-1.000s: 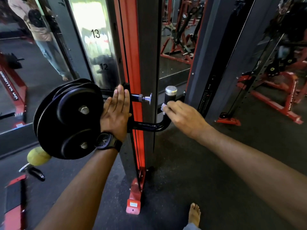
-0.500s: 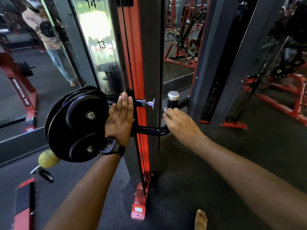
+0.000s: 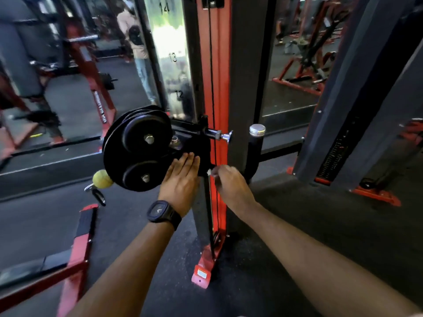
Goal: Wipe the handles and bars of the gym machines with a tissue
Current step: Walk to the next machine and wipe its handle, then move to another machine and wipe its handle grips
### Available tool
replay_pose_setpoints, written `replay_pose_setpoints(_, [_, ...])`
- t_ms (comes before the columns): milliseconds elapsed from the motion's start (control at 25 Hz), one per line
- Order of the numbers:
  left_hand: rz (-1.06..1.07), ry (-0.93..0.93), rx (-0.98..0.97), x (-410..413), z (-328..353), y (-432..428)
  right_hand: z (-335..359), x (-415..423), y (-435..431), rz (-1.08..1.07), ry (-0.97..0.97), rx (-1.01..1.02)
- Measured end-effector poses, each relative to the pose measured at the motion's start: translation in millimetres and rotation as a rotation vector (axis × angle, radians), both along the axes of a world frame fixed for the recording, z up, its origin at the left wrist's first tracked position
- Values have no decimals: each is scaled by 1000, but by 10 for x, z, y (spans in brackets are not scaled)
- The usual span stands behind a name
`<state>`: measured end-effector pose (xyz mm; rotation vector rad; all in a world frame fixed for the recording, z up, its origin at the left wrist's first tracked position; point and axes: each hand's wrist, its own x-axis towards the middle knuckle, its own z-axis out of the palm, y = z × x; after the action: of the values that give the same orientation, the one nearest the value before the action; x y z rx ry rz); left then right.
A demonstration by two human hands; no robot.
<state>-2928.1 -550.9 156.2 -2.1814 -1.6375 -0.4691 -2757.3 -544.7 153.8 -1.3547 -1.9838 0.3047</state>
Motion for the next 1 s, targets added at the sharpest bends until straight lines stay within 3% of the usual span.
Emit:
replay_pose_setpoints(200, [292, -181, -261, 26, -44, -574, -76, -19, -71, 270, 81, -135])
replay_pose_setpoints(480, [754, -351, -291, 39, -114, -2056, -251, -442, -644, 588, 52, -389])
replay_pose_setpoints(720, [1132, -442, -257, -62, -22, -3643, -222, -1137, -1831, 932, 30, -504])
replay_pose_setpoints(1000, [1608, -545, -253, -208, -79, -5656, -213, -2094, -3685, 1322, -164, -471])
